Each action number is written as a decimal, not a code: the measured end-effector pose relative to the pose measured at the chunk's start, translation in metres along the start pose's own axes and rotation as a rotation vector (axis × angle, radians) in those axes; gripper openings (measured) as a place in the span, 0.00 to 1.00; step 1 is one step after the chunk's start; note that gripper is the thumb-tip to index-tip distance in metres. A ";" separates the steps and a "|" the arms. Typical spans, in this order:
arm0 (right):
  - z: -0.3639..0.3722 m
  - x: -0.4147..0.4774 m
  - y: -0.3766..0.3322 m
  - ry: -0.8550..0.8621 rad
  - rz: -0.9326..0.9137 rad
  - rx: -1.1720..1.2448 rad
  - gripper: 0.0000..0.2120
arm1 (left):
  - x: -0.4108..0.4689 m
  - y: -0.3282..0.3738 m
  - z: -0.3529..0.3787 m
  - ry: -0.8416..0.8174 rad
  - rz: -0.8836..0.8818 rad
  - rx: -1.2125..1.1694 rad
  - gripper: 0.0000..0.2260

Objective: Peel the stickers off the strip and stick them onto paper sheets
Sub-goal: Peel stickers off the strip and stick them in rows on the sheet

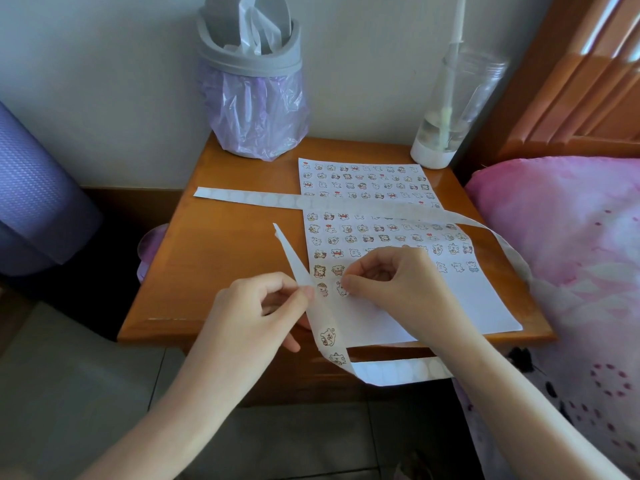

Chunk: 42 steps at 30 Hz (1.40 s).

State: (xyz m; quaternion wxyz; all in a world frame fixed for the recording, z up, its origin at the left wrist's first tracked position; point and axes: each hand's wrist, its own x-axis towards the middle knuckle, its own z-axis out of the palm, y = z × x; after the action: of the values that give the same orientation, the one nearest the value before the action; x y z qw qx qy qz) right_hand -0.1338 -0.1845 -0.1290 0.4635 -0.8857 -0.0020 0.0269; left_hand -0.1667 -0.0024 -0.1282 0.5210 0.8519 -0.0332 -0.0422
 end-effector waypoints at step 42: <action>-0.009 -0.050 -0.033 -0.163 -0.288 -0.030 0.02 | 0.000 0.010 -0.003 0.007 -0.072 -0.364 0.08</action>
State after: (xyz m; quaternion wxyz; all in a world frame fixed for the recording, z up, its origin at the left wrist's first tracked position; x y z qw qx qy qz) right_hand -0.1823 -0.1744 -0.0947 0.4476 -0.8779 -0.1669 0.0320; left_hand -0.1670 -0.0042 -0.1178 0.6650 0.7442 0.0074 -0.0631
